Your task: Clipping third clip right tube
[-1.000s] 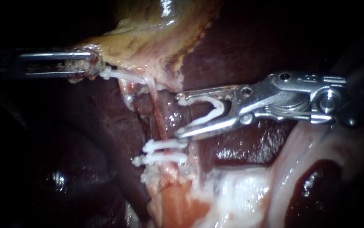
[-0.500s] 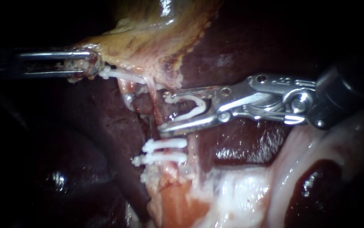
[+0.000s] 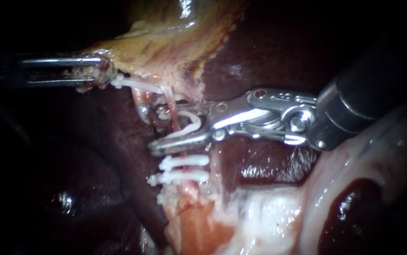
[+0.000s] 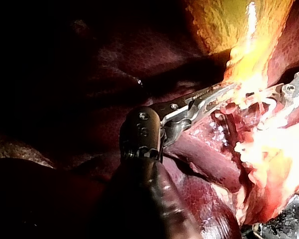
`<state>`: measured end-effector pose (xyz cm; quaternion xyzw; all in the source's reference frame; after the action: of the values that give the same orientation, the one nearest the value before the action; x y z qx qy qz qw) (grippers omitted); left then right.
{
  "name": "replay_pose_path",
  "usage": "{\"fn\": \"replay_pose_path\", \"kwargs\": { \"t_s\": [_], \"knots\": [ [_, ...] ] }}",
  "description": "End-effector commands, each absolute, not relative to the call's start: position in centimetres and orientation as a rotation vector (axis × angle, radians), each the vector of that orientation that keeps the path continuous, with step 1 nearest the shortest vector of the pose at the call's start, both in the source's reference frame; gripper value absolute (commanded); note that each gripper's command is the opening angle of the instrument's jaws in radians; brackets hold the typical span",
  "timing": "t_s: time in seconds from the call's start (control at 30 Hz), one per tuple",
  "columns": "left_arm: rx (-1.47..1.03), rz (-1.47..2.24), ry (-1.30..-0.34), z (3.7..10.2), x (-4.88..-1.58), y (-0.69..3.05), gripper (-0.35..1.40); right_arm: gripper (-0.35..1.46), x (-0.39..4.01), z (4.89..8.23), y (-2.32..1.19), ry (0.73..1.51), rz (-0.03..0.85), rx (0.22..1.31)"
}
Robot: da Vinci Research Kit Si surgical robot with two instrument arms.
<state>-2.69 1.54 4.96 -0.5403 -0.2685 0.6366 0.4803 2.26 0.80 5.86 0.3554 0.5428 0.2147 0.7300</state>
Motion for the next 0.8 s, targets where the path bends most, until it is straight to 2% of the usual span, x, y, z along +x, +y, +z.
{"fn": "replay_pose_path", "kwargs": {
  "t_s": [0.03,0.43,0.8],
  "knots": [
    [-1.318,1.553,-0.654,4.96,-2.69,1.54,-0.35,0.5,2.27,5.79,0.81,1.205,0.473,0.787],
    [-1.317,1.553,-0.654,4.96,-2.69,1.54,-0.35,0.5,2.33,5.19,0.92,1.319,0.504,0.944],
    [-1.317,1.553,-0.654,4.96,-2.7,1.54,-0.35,0.47,2.34,5.13,1.04,1.337,0.508,0.967]
  ]
}}
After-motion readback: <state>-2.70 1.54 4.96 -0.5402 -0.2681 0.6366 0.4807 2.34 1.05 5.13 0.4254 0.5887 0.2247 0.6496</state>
